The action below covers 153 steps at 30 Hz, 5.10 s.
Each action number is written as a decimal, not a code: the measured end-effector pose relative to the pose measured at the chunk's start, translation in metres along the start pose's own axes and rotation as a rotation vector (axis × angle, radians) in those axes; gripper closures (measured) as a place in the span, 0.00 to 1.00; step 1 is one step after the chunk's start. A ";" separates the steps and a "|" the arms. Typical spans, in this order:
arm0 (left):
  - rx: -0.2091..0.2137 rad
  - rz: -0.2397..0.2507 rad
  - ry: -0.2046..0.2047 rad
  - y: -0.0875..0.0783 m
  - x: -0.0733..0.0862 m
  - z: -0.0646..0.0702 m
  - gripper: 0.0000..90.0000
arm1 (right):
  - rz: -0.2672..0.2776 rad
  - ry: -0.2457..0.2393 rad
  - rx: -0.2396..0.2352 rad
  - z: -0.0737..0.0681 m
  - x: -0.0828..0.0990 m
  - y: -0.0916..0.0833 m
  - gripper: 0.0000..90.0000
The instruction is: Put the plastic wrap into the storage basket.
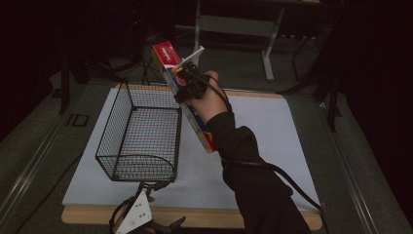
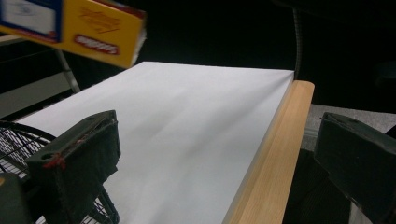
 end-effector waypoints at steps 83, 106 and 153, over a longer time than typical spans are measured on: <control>0.017 0.000 0.014 -0.003 -0.001 0.006 0.01 | -0.093 0.040 -0.092 -0.109 0.015 0.148 0.35; 0.010 -0.017 0.011 0.001 0.002 0.004 0.01 | 0.077 -0.031 -0.164 -0.071 0.023 0.083 0.16; 0.002 -0.043 0.015 0.006 0.005 0.001 0.01 | 0.124 0.114 -0.116 0.077 0.164 0.068 0.17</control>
Point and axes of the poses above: each handheld gripper's, and its own axes: y roughly forward along the jaws, x roughly out of its underside, z roughly to its right, the point moved 7 cm from there along y, roughly forward along the jaws, and after that the axes turned 4 degrees about x, right-handed, at the moved point
